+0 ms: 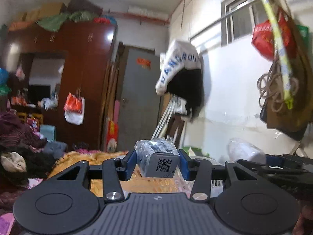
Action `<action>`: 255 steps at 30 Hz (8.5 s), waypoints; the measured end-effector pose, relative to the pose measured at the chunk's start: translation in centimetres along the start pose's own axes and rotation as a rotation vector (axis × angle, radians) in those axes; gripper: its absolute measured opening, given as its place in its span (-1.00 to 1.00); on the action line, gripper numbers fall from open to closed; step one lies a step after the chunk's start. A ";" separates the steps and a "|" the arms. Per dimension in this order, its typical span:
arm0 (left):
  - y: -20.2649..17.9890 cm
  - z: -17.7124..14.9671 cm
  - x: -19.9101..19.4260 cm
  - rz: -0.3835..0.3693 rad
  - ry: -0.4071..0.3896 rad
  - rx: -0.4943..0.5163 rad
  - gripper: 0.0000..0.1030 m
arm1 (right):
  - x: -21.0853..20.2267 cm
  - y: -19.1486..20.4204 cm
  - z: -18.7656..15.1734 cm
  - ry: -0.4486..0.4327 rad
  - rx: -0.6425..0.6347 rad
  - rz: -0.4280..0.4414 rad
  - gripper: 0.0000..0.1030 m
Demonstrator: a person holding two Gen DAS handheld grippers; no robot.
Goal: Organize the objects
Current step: 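Carry both held items into the white basket and open both grippers, then grasp the red gift box with the left gripper while the right grasps the purple white-topped box, then carry both held boxes into the white basket and open both grippers, then grasp the pink-and-white tissue pack with the left gripper while the right grasps the clear barcode bag, then carry both held items over the white basket and open both grippers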
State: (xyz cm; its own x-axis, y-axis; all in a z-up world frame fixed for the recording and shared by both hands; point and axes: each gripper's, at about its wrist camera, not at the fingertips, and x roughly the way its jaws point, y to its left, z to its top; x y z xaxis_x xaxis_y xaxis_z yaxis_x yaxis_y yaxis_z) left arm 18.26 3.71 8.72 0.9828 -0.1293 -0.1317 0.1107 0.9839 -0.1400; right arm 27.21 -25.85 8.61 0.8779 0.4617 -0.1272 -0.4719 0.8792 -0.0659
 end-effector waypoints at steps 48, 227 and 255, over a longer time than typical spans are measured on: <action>4.9 -11.3 -1.7 0.023 0.330 -0.063 0.75 | -7.4 -0.1 -12.2 0.162 0.150 -0.007 0.36; 5.3 -10.6 -5.6 -0.026 0.128 0.128 0.44 | -5.5 -1.5 -8.9 0.084 0.157 -0.103 -0.19; -0.7 -0.5 9.0 -0.022 0.289 0.017 0.48 | 5.6 -4.8 -0.2 0.087 0.228 0.053 0.04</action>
State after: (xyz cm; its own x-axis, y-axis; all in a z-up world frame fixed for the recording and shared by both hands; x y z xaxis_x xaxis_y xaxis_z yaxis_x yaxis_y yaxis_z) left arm 26.97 1.82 7.16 0.8975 -0.1781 -0.4034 0.1365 0.9821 -0.1300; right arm 34.38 -27.49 8.00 0.8372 0.5051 -0.2099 -0.4782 0.8622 0.1674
